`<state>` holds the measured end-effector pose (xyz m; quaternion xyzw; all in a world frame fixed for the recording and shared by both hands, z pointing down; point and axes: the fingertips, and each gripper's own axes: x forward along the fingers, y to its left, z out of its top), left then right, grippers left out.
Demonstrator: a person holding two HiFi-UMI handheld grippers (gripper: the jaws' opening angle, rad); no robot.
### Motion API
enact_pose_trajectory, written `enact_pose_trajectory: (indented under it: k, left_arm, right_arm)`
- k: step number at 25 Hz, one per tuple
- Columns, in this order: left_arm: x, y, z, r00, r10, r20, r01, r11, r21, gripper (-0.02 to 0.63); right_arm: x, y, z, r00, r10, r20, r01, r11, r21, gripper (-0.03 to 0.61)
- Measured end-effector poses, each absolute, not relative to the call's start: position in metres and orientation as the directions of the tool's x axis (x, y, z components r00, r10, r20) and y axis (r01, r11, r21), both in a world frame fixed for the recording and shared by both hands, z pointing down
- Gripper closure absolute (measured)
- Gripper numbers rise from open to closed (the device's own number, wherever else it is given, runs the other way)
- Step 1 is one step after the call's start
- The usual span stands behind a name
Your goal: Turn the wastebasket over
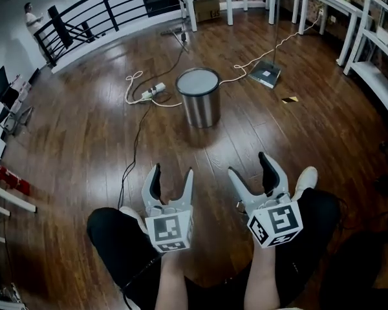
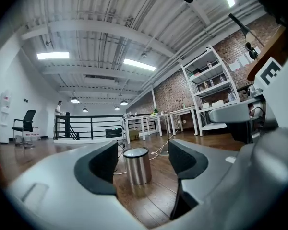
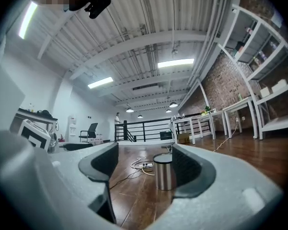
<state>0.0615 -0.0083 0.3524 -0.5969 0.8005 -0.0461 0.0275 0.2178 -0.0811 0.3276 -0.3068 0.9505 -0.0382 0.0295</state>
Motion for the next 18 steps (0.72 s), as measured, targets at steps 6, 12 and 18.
enact_pose_trajectory:
  k: [6,12,18]
  left_arm:
    - [0.023,-0.023,0.352,-0.226,-0.974,-0.007,-0.971,0.226,-0.075,0.258]
    - [-0.005,-0.041,0.325,-0.115,-0.992,-0.049,-0.989,0.119,-0.087,0.264]
    - [-0.025,-0.047,0.312,-0.067,-0.992,-0.104,-0.995,0.074,-0.073,0.278]
  right_arm:
    - [0.176,-0.087,0.339,-0.792,-0.61,-0.024,-0.605,0.789,-0.103,0.242]
    - [0.108,-0.075,0.309,-0.831,-0.55,-0.087,-0.547,0.835,-0.058,0.242]
    - [0.101,-0.089,0.308,-0.795,-0.599,-0.096,-0.6,0.8,-0.017,0.242]
